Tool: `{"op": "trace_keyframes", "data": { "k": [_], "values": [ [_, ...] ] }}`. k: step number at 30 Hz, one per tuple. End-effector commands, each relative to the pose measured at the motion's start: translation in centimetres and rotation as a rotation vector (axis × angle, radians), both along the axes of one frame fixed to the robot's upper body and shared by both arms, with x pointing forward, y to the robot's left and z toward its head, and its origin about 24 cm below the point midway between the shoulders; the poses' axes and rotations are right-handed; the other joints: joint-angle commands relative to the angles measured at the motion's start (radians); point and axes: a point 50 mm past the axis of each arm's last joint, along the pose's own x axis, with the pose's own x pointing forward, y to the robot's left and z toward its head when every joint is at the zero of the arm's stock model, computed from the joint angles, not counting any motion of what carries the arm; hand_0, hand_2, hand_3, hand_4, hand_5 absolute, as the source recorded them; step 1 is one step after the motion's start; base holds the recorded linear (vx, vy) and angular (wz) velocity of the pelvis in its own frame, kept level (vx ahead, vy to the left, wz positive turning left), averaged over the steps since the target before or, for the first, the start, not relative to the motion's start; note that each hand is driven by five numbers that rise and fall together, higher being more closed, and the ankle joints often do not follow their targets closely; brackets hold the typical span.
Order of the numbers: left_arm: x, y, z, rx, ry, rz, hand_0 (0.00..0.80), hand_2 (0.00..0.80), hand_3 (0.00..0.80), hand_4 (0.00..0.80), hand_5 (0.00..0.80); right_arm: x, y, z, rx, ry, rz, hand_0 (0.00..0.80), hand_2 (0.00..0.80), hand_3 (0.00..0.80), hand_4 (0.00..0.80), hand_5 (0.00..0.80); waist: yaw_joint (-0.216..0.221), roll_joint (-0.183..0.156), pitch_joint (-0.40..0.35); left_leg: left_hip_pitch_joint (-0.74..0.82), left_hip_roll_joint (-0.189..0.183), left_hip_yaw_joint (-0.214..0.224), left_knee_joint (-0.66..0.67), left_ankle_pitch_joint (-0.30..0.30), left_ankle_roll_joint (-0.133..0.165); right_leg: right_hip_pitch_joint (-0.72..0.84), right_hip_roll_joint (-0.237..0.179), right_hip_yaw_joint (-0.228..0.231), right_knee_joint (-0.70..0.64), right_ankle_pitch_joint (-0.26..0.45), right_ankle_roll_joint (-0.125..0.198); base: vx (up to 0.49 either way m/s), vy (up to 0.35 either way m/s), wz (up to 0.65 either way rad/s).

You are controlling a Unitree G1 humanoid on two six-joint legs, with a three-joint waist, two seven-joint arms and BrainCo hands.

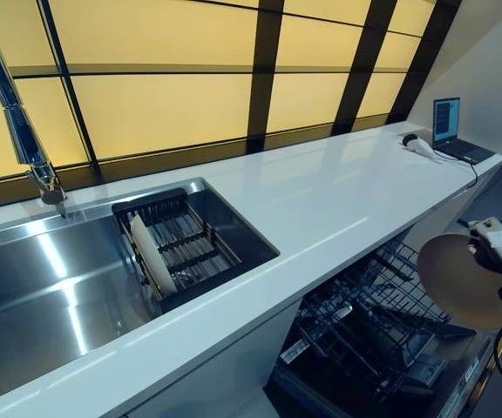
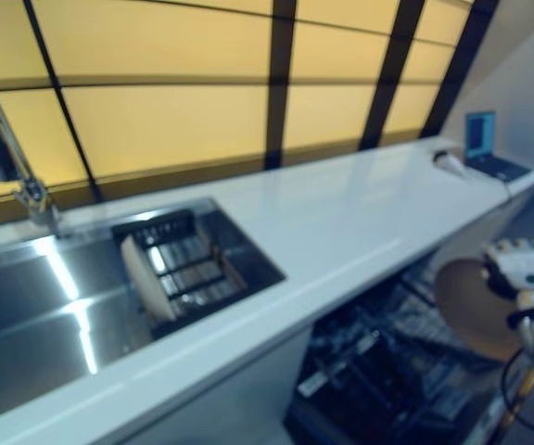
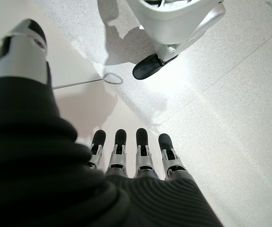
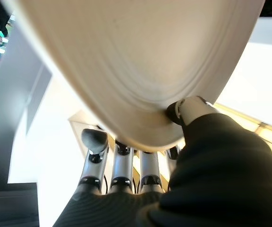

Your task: Take plates into dishwasher

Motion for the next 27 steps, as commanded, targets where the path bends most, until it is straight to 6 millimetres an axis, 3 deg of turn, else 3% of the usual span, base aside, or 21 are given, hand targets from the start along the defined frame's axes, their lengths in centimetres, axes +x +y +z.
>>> {"op": "trace_keyframes", "data": {
  "k": [1, 18, 27],
  "values": [
    [1.1, 0.1, 0.1, 0.039, 0.001, -0.049, 0.000, 0.000, 0.000, 0.000, 0.000, 0.6, 0.8, 2.4, -0.050, -0.150, 0.043, 0.800, 0.800, 0.800, 0.800, 0.800, 0.010, 0.010, 0.027, -0.006, -0.006, -0.029, 0.012, -0.013, 0.055, 0.046, -0.009, -0.012, 0.011, -0.041, 0.069, 0.000, 0.000, 0.00],
    [1.2, -0.4, 0.0, 0.032, 0.000, -0.084, 0.000, 0.000, 0.000, 0.000, 0.000, 0.7, 2.3, -3.1, 0.003, -0.021, 0.061, 0.800, 0.800, 0.800, 0.800, 0.800, 0.030, 0.031, 0.035, -0.008, -0.009, -0.042, 0.012, -0.012, 0.054, 0.051, -0.017, -0.033, 0.010, -0.042, 0.070, 0.000, -0.002, 0.00],
    [2.1, -1.0, 0.1, 0.012, -0.030, -0.107, 0.000, 0.000, 0.000, 0.000, 0.000, 1.9, 3.0, -4.2, -0.007, -0.002, 0.012, 0.800, 0.800, 0.800, 0.800, 0.800, 0.050, 0.050, 0.042, -0.015, -0.013, -0.058, 0.011, -0.009, 0.053, 0.052, -0.025, -0.047, 0.007, -0.042, 0.069, -0.005, -0.015, 0.02]
  ]
}}
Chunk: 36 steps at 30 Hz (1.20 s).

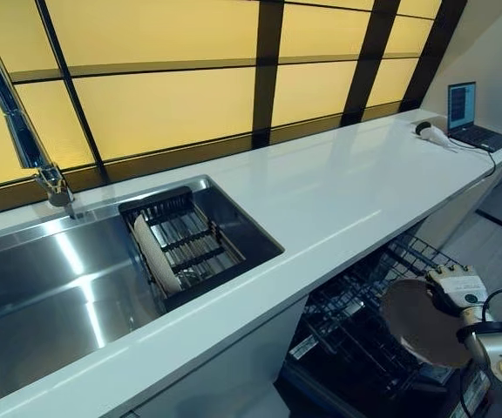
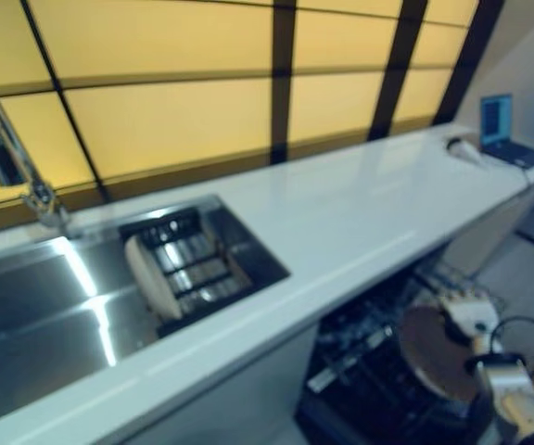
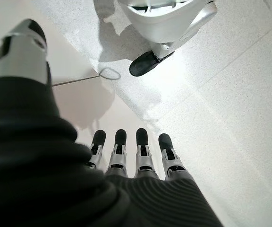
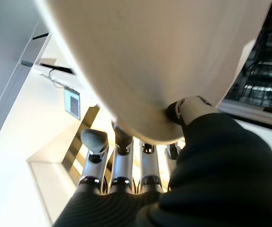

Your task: Take plates into dishwasher

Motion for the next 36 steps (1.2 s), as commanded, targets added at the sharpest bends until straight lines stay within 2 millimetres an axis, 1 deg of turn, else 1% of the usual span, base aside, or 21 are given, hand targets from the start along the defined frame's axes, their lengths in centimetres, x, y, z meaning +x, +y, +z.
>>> {"op": "trace_keyframes", "data": {
  "k": [1, 5, 12, 18, 21, 27, 31, 36],
  "values": [
    [1.6, -0.2, 0.2, 0.024, -0.016, -0.075, 0.000, 0.000, 0.000, 0.000, 0.000, 2.7, 0.0, 3.6, -0.075, -0.154, -0.026, 0.800, 0.800, 0.800, 0.800, 0.800, 0.019, 0.005, 0.010, -0.016, -0.015, -0.048, 0.014, -0.009, 0.053, 0.046, -0.023, -0.037, 0.008, -0.041, 0.069, -0.004, -0.039, 0.05],
    [1.6, -0.1, 0.3, 0.025, -0.014, -0.076, 0.000, 0.000, 0.000, 0.000, 0.000, 3.2, -0.2, 3.6, -0.081, -0.150, -0.057, 0.800, 0.800, 0.800, 0.800, 0.800, 0.031, 0.020, 0.015, -0.024, -0.020, -0.059, 0.014, -0.006, 0.052, 0.044, -0.030, -0.045, 0.009, -0.039, 0.069, -0.012, -0.052, 0.08],
    [1.4, 0.4, 0.4, 0.030, -0.011, -0.061, 0.000, 0.000, 0.000, 0.000, 0.000, 4.4, -0.4, 5.0, -0.103, -0.176, -0.099, 0.800, 0.800, 0.800, 0.800, 0.800, 0.047, 0.054, 0.038, -0.048, -0.036, -0.080, 0.015, 0.001, 0.051, 0.030, -0.042, -0.055, 0.012, -0.037, 0.066, -0.034, -0.026, 0.06],
    [1.4, 0.6, 0.4, 0.025, -0.018, -0.053, 0.000, 0.000, 0.000, 0.000, 0.000, 4.9, -0.9, 6.0, -0.126, -0.191, -0.109, 0.800, 0.800, 0.800, 0.800, 0.800, 0.052, 0.073, 0.054, -0.068, -0.048, -0.095, 0.011, 0.007, 0.048, 0.017, -0.050, -0.060, 0.012, -0.037, 0.065, -0.039, -0.005, 0.06],
    [1.6, 0.4, 0.4, 0.014, -0.027, -0.053, 0.000, 0.000, 0.000, 0.000, 0.000, 5.0, -1.0, 6.2, -0.121, -0.192, -0.110, 0.800, 0.800, 0.800, 0.800, 0.800, 0.052, 0.083, 0.062, -0.075, -0.054, -0.100, 0.009, 0.010, 0.047, 0.011, -0.054, -0.062, 0.012, -0.036, 0.065, -0.013, 0.007, 0.00],
    [2.4, -0.8, 0.3, -0.022, -0.059, -0.068, 0.000, 0.000, 0.000, 0.000, 0.000, 5.6, -0.7, 6.3, -0.082, -0.195, -0.120, 0.800, 0.800, 0.800, 0.800, 0.800, 0.058, 0.110, 0.087, -0.096, -0.067, -0.113, 0.005, 0.018, 0.046, -0.005, -0.060, -0.066, 0.013, -0.035, 0.062, -0.058, 0.030, 0.09],
    [2.6, -1.0, 0.3, -0.031, -0.067, -0.067, 0.000, 0.000, 0.000, 0.000, 0.000, 5.7, -0.7, 6.4, -0.054, -0.199, -0.131, 0.800, 0.800, 0.800, 0.800, 0.800, 0.061, 0.121, 0.093, -0.101, -0.073, -0.118, 0.004, 0.020, 0.046, -0.006, -0.064, -0.070, 0.013, -0.035, 0.061, -0.039, 0.041, 0.02],
    [2.6, -1.3, 0.3, -0.039, -0.071, -0.066, 0.000, 0.000, 0.000, 0.000, 0.000, 5.8, -0.4, 5.5, -0.001, -0.182, -0.144, 0.800, 0.800, 0.800, 0.800, 0.800, 0.066, 0.129, 0.094, -0.100, -0.079, -0.122, 0.003, 0.020, 0.048, -0.001, -0.065, -0.075, 0.012, -0.038, 0.060, -0.007, 0.023, 0.05]
  ]
}}
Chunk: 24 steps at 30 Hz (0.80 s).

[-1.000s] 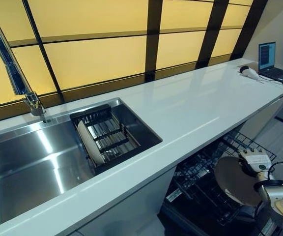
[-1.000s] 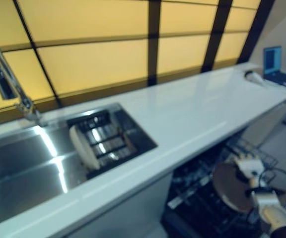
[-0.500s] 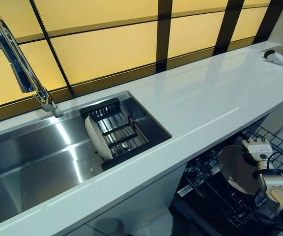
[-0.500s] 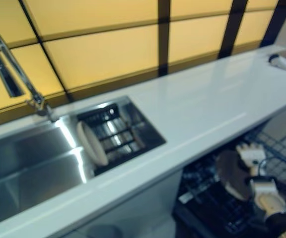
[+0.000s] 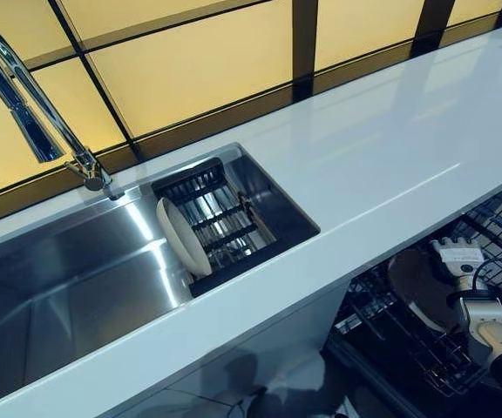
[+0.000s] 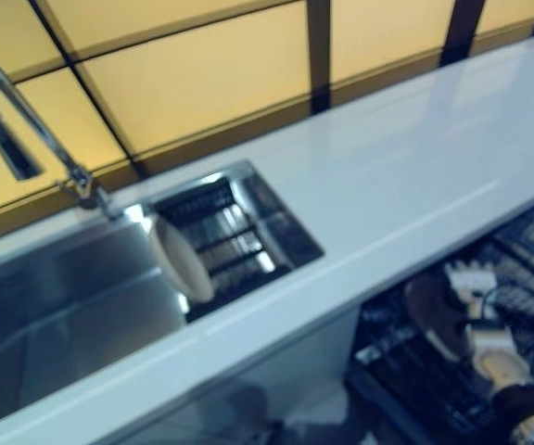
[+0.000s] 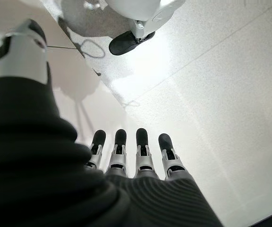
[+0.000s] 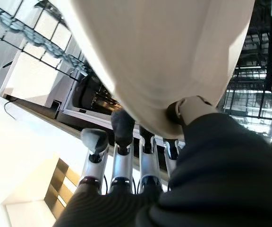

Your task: Take plates into dishwasher

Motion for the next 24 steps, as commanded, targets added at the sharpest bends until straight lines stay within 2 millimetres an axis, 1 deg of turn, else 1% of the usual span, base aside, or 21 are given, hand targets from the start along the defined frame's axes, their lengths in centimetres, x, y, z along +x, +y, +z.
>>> {"op": "trace_keyframes", "data": {
  "k": [1, 3, 6, 9, 16, 17, 18, 20, 24],
  "values": [
    [1.0, 0.3, 0.2, 0.028, 0.004, -0.056, 0.000, 0.000, 0.000, 0.000, 0.000, 1.9, 0.3, 2.2, 0.005, -0.069, -0.018, 0.800, 0.800, 0.800, 0.800, 0.800, 0.011, -0.043, -0.009, -0.020, -0.058, -0.040, -0.001, 0.004, 0.036, 0.033, -0.036, -0.004, 0.013, -0.034, 0.052, 0.011, 0.022, 0.03],
    [1.0, 0.3, 0.2, 0.024, 0.003, -0.058, 0.000, 0.000, 0.000, 0.000, 0.000, 1.8, 0.5, 1.7, 0.019, -0.055, -0.021, 0.800, 0.800, 0.800, 0.800, 0.800, 0.012, -0.044, -0.010, -0.019, -0.057, -0.040, -0.001, 0.004, 0.037, 0.034, -0.036, -0.004, 0.013, -0.035, 0.052, 0.000, 0.000, 0.00],
    [0.9, 0.1, 0.2, 0.017, 0.002, -0.063, 0.000, 0.000, 0.000, 0.000, 0.000, 1.6, 1.1, 0.3, 0.058, -0.017, -0.021, 0.800, 0.800, 0.800, 0.800, 0.800, 0.013, -0.048, -0.014, -0.012, -0.055, -0.040, -0.001, 0.002, 0.039, 0.042, -0.036, -0.003, 0.012, -0.036, 0.051, 0.000, 0.000, 0.00],
    [0.9, 0.0, 0.1, 0.019, 0.004, -0.065, 0.000, 0.000, 0.000, 0.000, 0.000, 1.5, 1.5, -0.6, 0.091, 0.008, -0.029, 0.800, 0.800, 0.800, 0.800, 0.800, 0.014, -0.055, -0.017, -0.008, -0.053, -0.039, -0.001, 0.001, 0.039, 0.046, -0.034, -0.002, 0.012, -0.035, 0.051, 0.000, 0.000, 0.00],
    [0.5, 0.3, 0.1, 0.028, 0.013, -0.057, 0.000, 0.000, 0.000, 0.000, 0.000, 1.2, 1.8, -1.8, 0.153, 0.058, -0.046, 0.800, 0.800, 0.800, 0.800, 0.800, 0.013, -0.070, -0.025, 0.003, -0.043, -0.031, -0.002, 0.001, 0.039, 0.055, -0.031, 0.000, 0.010, -0.035, 0.051, 0.000, 0.000, 0.00],
    [0.4, 0.3, 0.1, 0.030, 0.015, -0.057, 0.000, 0.000, 0.000, 0.000, 0.000, 1.1, 1.8, -2.0, 0.169, 0.066, -0.050, 0.791, 0.791, 0.791, 0.791, 0.791, 0.014, -0.073, -0.028, 0.005, -0.041, -0.030, -0.002, 0.000, 0.038, 0.058, -0.030, 0.001, 0.009, -0.035, 0.051, 0.000, 0.000, 0.00],
    [0.4, 0.4, 0.1, 0.032, 0.015, -0.056, 0.000, 0.000, 0.000, 0.000, 0.000, 1.0, 1.8, -2.0, 0.181, 0.063, -0.050, 0.474, 0.474, 0.474, 0.474, 0.474, 0.013, -0.075, -0.028, 0.007, -0.038, -0.030, -0.002, 0.000, 0.038, 0.059, -0.029, 0.001, 0.009, -0.035, 0.051, 0.000, 0.000, 0.00],
    [0.2, 0.5, 0.1, 0.036, 0.019, -0.053, 0.000, 0.000, 0.000, 0.000, 0.000, 0.9, 1.8, -2.1, 0.196, 0.062, -0.057, 0.000, 0.000, 0.000, 0.000, 0.000, 0.012, -0.080, -0.031, 0.010, -0.035, -0.026, -0.002, -0.001, 0.037, 0.061, -0.027, 0.003, 0.008, -0.035, 0.050, 0.000, 0.000, 0.00],
    [-0.1, 0.7, 0.1, 0.045, 0.027, -0.050, 0.000, 0.000, 0.000, 0.000, 0.000, 0.6, 1.3, -1.5, 0.197, 0.026, -0.063, 0.000, 0.000, 0.000, 0.000, 0.000, 0.010, -0.092, -0.037, 0.017, -0.027, -0.023, -0.002, -0.002, 0.035, 0.067, -0.020, 0.006, 0.007, -0.035, 0.050, 0.000, 0.000, 0.00]
  ]
}}
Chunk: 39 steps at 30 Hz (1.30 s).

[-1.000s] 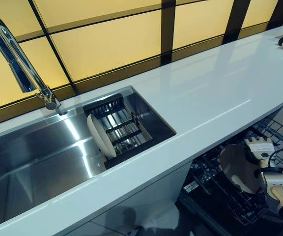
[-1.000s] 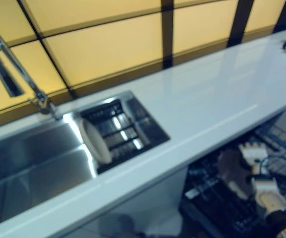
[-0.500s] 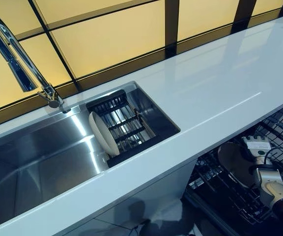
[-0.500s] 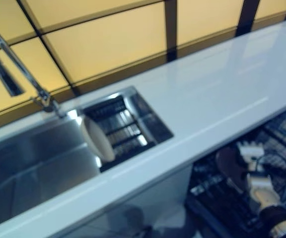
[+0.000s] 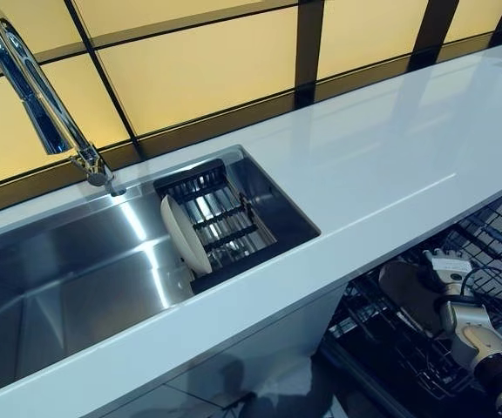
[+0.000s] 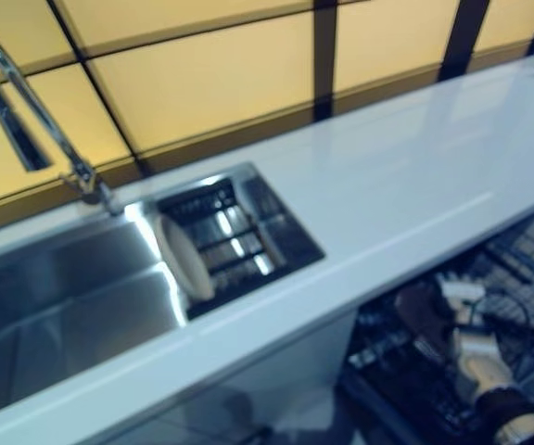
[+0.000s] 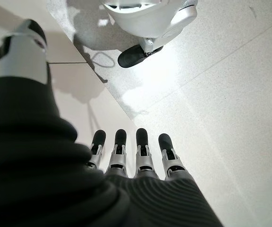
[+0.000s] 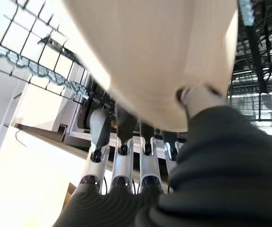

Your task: Take plates into dishwasher

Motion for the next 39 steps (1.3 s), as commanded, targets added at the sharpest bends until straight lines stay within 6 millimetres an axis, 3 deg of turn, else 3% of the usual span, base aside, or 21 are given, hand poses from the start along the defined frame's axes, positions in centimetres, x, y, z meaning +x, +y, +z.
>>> {"op": "trace_keyframes", "data": {
  "k": [1, 15, 28, 33, 39],
  "values": [
    [-0.5, 1.3, 0.1, 0.059, 0.045, -0.030, 0.000, 0.000, 0.000, 0.000, 0.000, 0.7, 0.0, 1.4, 0.008, -0.073, -0.009, 0.000, 0.000, 0.000, 0.000, 0.000, 0.011, -0.034, -0.042, -0.013, -0.029, -0.021, -0.001, -0.002, 0.034, 0.035, -0.023, 0.005, 0.005, -0.035, 0.050, 0.000, 0.000, 0.00],
    [-0.6, 1.8, 0.3, 0.080, 0.055, -0.034, 0.000, 0.000, 0.000, 0.000, 0.000, -0.9, -3.9, 5.3, -0.095, -0.166, -0.113, 0.000, 0.000, 0.000, 0.000, 0.000, -0.008, -0.074, -0.079, 0.015, -0.005, 0.011, -0.002, -0.007, 0.033, 0.049, -0.006, 0.020, 0.002, -0.034, 0.059, 0.008, 0.004, -0.01],
    [-0.8, 2.8, 0.5, 0.096, 0.069, -0.007, 0.000, 0.000, 0.000, 0.000, 0.000, -3.7, -8.5, 9.8, -0.169, -0.280, -0.291, 0.000, 0.000, 0.000, 0.000, 0.000, -0.032, -0.108, -0.097, 0.033, 0.010, 0.034, -0.002, -0.010, 0.031, 0.058, 0.009, 0.040, 0.002, -0.033, 0.061, 0.003, 0.014, -0.05],
    [-0.9, 2.9, 0.4, 0.102, 0.080, -0.003, 0.000, 0.000, 0.000, 0.000, 0.000, -4.0, -9.3, 11.5, -0.114, -0.383, -0.311, 0.000, 0.000, 0.000, 0.000, 0.000, -0.033, -0.121, -0.103, 0.040, 0.011, 0.036, -0.002, -0.011, 0.031, 0.065, 0.011, 0.041, 0.002, -0.034, 0.059, 0.004, 0.003, -0.02],
    [-0.9, 2.7, 0.3, 0.105, 0.082, 0.004, 0.000, 0.000, 0.000, 0.000, 0.000, -3.2, -8.8, 14.8, -0.050, -0.540, -0.270, 0.000, 0.000, 0.000, 0.000, 0.000, -0.024, -0.131, -0.109, 0.044, 0.010, 0.028, -0.002, -0.012, 0.031, 0.076, 0.012, 0.035, 0.002, -0.038, 0.055, 0.000, 0.000, 0.00]
  ]
}}
